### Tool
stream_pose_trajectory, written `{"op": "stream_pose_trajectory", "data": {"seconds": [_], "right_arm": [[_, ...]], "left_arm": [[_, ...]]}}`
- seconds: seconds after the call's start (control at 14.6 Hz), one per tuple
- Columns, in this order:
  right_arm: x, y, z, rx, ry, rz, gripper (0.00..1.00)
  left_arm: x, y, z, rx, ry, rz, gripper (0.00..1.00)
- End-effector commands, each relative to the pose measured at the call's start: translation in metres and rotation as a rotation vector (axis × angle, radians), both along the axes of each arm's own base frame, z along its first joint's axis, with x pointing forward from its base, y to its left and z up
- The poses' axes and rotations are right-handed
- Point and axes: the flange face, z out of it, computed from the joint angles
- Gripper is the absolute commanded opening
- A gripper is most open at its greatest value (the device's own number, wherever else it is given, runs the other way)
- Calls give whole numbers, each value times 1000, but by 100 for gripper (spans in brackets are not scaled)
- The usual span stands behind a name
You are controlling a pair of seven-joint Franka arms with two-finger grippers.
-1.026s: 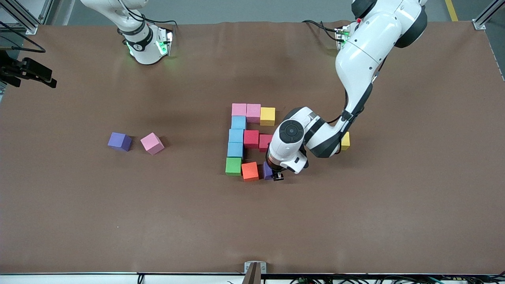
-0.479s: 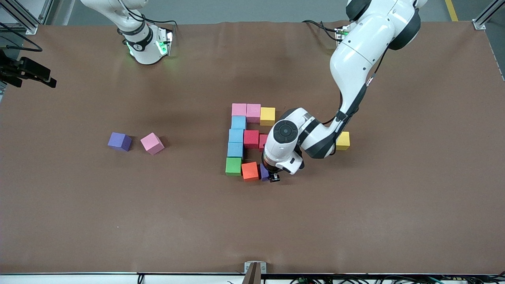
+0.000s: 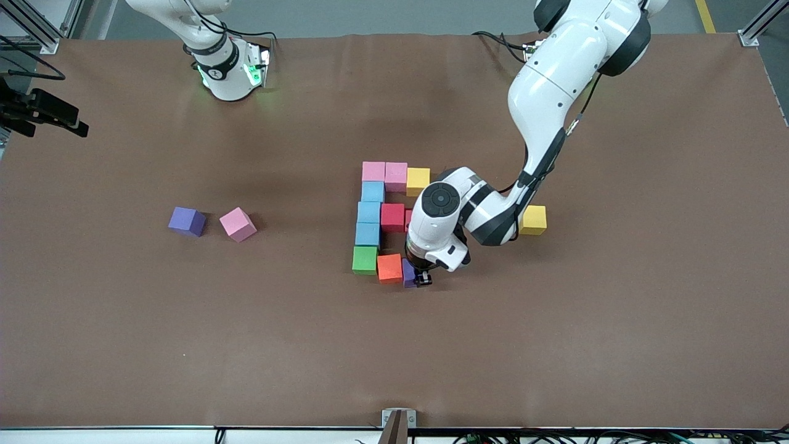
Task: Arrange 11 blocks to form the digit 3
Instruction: 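Lower the purple cube beside the orange cube with the left gripper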
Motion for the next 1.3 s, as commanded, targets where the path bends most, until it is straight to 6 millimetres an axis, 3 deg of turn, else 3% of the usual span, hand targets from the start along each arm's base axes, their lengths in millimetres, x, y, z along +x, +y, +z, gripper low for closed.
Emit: {"op": "stream_pose_trajectory", "data": {"seconds": [0.0,0.41,0.89,1.23], "right_arm": [[-4,-3,2,1,-12,37,100],[-4,1,6,-56,-25,110,100],[-2,-5,14,-38,-61,91,100],[-7,-12,21,-16,-52,78,100]], "left_arm": [[5,-5,-23,-19,-22,-31,28],[3,-3,-23,9,-37,-158,24],[9,3,-17,11,-46,-168,24],[8,12,-25,30,7,-108,24]]}}
